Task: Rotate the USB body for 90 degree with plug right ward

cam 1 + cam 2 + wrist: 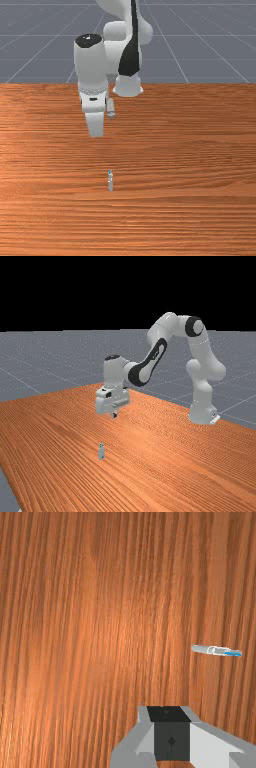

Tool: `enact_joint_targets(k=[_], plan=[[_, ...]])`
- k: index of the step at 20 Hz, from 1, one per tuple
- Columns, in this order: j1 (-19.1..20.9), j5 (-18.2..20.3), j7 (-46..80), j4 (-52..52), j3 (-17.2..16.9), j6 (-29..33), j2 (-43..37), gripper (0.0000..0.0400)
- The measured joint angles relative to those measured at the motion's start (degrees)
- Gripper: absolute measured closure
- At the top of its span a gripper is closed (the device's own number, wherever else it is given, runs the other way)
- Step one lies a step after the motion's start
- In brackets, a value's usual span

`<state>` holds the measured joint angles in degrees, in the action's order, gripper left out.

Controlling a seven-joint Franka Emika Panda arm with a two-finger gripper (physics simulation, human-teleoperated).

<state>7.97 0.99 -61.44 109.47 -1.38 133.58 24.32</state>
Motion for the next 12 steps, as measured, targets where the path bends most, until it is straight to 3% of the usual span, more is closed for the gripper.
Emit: enact_joint_targets(k=[4,5,9,12], plan=[[4.3,0.8,-4.0,-3.2,-1.6,-1.2,2.0,0.04],[4.5,0.6,-2.8,-5.6,-2.3,-4.2,3.2,0.04],[4.6,-0.1,-2.1,-10.5,-2.9,-6.2,9.4,0.04],[4.6,0.1,-1.9,-13.0,-2.9,-1.9,17.5,0.04]])
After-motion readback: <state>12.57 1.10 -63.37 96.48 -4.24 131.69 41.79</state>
